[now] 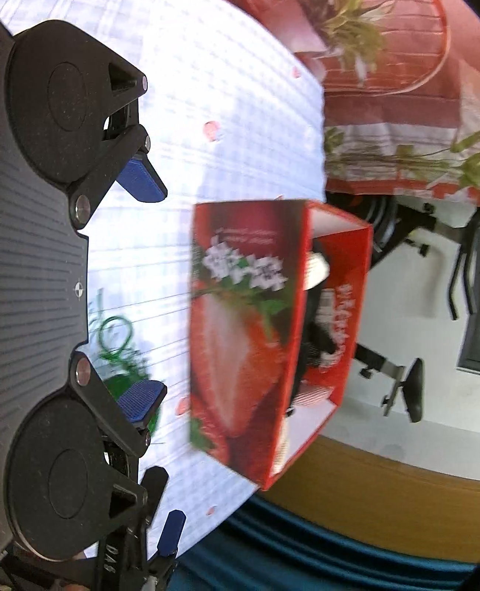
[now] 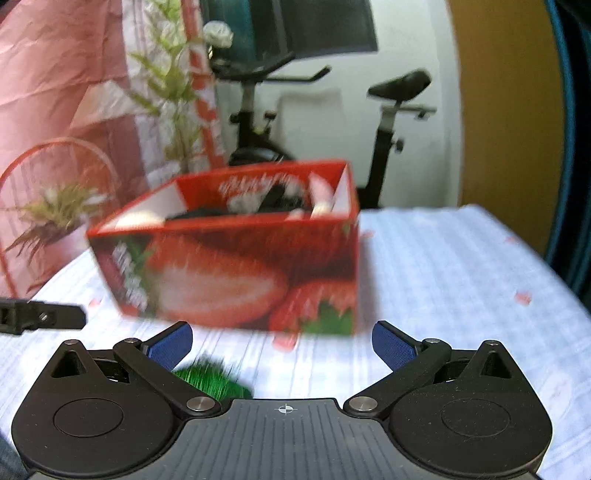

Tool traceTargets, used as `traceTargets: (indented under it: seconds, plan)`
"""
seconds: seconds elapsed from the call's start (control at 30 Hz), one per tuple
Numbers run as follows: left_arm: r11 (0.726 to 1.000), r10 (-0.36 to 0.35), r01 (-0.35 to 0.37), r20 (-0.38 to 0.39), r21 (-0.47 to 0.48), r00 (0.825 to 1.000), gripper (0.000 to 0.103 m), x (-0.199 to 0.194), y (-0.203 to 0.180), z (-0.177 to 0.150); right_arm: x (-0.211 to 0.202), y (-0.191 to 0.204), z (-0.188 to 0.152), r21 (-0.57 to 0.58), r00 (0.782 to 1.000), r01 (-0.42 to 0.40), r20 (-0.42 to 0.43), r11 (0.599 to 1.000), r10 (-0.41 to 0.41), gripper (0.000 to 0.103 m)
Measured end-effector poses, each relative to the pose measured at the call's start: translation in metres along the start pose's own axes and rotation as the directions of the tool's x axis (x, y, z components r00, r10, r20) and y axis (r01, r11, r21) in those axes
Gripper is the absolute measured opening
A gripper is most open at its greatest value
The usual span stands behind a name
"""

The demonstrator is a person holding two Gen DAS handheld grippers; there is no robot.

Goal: Organize soft objects
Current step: 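Move both tools down and close them on the green yarn bundle, then lift the green yarn with both tools and carry it over the box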

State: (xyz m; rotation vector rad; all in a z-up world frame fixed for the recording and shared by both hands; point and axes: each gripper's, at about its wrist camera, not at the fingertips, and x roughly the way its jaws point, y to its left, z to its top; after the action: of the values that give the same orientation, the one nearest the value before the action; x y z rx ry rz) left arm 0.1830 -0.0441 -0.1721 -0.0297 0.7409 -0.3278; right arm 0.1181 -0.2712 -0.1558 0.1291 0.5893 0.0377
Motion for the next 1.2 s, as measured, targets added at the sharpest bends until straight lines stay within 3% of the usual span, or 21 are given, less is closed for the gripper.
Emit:
traceTargets:
  seconds: [0.27, 0.37, 0.63, 0.93, 1.2]
  plan:
    - [1.0, -0.015, 0.015, -0.068, -0.01, 0.998, 0.103, 0.014, -0.005, -0.016, 0.004, 0.006, -0.029, -0.053, 0.995, -0.003, -0.102, 0.999, -0.003, 0.103]
    - [0.999, -0.04, 0.04, -0.079, -0.007, 0.996, 0.096, 0.017, -0.007, -0.019, 0.008, 0.009, -0.033, -0.083, 0.989, -0.058, -0.137, 0.995, 0.046, 0.102]
    - [0.987, -0.16, 0.157, -0.09, -0.041, 0.983, 0.076, 0.025, -0.006, -0.011, 0.021, 0.016, -0.027, -0.069, 0.967, -0.198, -0.177, 0.978, 0.184, 0.078]
    - [0.955, -0.298, 0.295, -0.152, -0.038, 0.943, 0.05, 0.046, -0.027, -0.016, 0.033, 0.028, -0.023, -0.056, 0.94, -0.293, -0.201, 0.954, 0.277, 0.052]
    - [0.937, -0.343, 0.328, -0.145, -0.117, 0.928, 0.04, 0.054, -0.014, -0.024, 0.036, 0.042, -0.021, -0.08, 0.932, -0.318, -0.211, 0.945, 0.296, 0.05]
